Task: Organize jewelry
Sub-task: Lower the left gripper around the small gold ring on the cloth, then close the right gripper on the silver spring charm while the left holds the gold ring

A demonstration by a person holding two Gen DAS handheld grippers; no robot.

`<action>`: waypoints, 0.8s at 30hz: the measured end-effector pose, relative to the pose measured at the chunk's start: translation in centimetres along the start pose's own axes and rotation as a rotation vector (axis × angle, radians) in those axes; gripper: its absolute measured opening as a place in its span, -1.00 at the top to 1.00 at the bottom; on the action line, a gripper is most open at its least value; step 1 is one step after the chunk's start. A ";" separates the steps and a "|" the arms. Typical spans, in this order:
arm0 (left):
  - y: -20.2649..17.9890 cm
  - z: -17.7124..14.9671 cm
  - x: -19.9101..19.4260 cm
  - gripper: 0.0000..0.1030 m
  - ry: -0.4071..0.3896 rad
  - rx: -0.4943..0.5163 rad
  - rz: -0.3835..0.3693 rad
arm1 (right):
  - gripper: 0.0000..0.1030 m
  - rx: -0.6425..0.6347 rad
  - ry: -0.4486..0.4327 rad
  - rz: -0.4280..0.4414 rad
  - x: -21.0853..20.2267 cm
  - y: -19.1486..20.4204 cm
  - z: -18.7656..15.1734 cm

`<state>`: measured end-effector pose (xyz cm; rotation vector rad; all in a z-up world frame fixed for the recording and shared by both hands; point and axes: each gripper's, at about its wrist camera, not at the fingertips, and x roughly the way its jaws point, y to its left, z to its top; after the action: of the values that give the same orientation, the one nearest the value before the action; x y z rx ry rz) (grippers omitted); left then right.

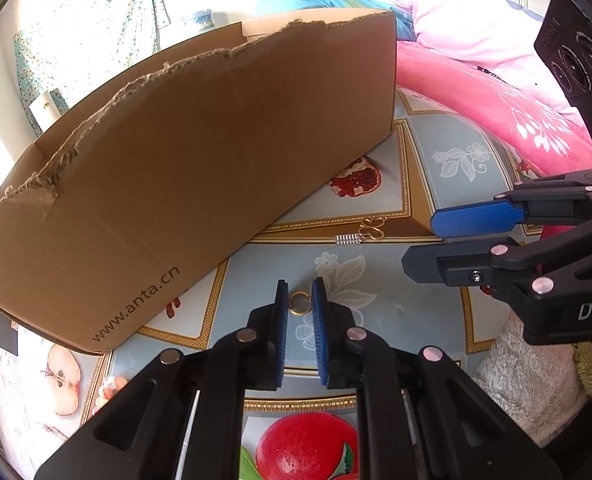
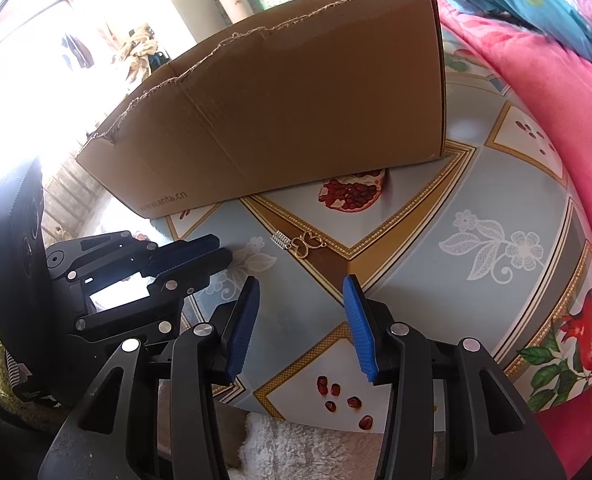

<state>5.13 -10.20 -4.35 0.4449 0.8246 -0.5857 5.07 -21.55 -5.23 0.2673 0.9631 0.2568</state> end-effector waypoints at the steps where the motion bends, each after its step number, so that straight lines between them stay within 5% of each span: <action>1: 0.0 0.0 0.0 0.78 0.000 -0.001 0.000 | 0.18 -0.001 0.000 0.000 0.1 0.0 0.0; 24: 0.1 0.0 0.0 0.78 -0.002 -0.001 0.008 | 0.18 0.001 -0.002 -0.004 0.3 0.4 -0.1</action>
<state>5.15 -10.09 -4.34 0.4463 0.8208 -0.5787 5.12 -21.03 -5.41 0.2665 0.9622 0.2520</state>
